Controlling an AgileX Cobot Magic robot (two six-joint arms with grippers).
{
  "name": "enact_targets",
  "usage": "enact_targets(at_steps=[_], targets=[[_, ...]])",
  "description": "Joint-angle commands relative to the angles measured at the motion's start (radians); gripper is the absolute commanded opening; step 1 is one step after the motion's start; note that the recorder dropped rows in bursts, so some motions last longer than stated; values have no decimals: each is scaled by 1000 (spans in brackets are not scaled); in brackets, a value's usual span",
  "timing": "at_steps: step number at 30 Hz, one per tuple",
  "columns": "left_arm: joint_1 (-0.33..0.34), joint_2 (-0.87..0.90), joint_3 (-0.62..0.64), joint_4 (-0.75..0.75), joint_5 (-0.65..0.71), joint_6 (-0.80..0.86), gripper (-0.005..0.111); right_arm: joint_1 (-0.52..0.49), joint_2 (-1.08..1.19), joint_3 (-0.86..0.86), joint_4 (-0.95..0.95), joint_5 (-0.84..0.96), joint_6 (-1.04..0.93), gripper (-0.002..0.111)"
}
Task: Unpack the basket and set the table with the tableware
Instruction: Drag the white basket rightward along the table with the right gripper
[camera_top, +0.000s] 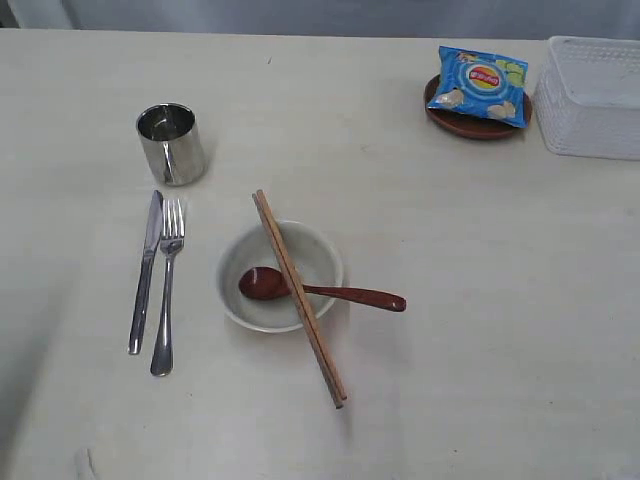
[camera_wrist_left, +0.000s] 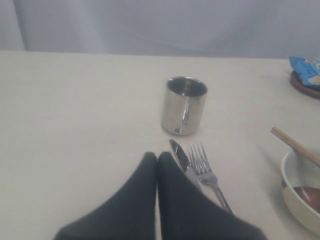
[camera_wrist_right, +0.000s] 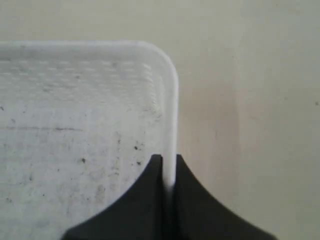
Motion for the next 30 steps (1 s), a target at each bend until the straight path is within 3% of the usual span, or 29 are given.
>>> enact_targets(at_steps=[1,15,30], targets=[[-5,-4,4,1,-2,3,0,28,60,-59,33,-6,-25,0],[-5,-4,4,1,-2,3,0,172,125,-63,265,-13,-315,0],[-5,-4,4,1,-2,3,0,395,125,-63,267,23,-326,0]])
